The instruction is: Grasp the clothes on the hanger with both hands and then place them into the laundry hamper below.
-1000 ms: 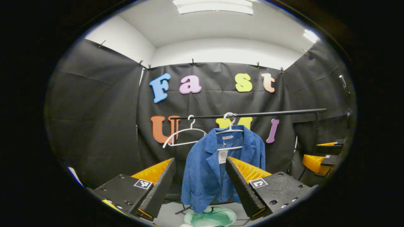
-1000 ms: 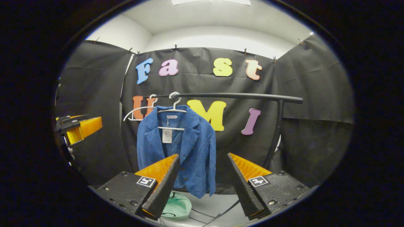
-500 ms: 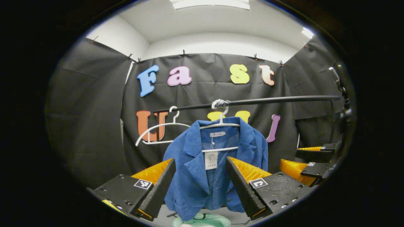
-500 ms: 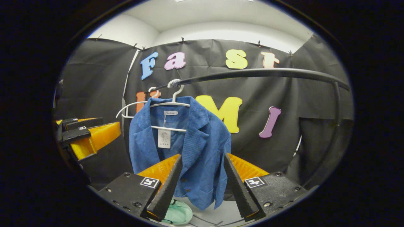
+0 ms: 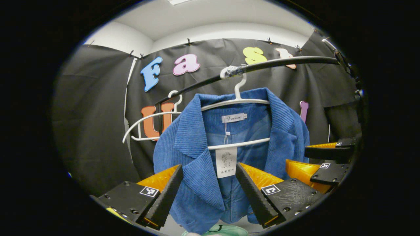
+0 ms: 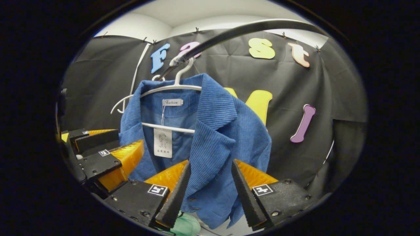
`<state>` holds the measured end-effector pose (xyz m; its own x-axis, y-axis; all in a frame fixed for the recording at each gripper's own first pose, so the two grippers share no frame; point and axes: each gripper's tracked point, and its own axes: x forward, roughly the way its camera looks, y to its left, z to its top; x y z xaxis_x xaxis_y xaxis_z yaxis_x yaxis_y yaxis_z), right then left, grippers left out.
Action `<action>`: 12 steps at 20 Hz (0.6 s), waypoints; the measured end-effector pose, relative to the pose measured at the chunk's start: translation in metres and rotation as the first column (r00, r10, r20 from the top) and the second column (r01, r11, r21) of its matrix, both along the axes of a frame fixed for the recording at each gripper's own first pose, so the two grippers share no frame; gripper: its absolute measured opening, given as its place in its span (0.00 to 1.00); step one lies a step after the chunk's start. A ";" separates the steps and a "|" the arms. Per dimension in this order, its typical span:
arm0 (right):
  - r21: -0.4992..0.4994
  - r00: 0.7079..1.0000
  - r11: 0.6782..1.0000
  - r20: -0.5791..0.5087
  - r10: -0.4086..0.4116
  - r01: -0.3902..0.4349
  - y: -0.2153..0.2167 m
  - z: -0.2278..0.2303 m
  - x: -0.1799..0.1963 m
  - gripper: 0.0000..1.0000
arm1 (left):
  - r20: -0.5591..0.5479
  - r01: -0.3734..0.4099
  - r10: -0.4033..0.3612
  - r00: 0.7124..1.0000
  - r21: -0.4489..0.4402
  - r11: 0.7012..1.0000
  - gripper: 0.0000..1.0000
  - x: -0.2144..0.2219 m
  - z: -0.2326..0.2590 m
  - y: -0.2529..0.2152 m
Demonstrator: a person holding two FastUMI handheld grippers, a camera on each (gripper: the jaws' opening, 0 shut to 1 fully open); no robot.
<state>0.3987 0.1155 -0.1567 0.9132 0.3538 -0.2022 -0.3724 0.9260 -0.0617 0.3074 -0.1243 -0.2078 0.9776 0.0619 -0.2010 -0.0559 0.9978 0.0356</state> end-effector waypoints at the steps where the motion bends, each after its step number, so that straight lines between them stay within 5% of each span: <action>1: -0.003 1.000 1.000 -0.007 0.004 -0.004 0.004 -0.006 0.009 0.80 | -0.006 -0.011 0.011 1.000 0.002 1.000 0.99 0.006 -0.005 0.003; 6: 0.006 0.999 0.999 -0.025 -0.034 0.034 0.015 -0.020 0.039 0.80 | -0.007 -0.055 0.056 0.998 0.088 0.995 0.98 0.036 -0.023 0.017; 12: 0.059 0.998 0.997 -0.039 -0.042 0.044 0.026 -0.026 0.051 0.77 | -0.012 -0.083 0.083 0.996 0.062 0.995 0.96 0.045 -0.033 0.023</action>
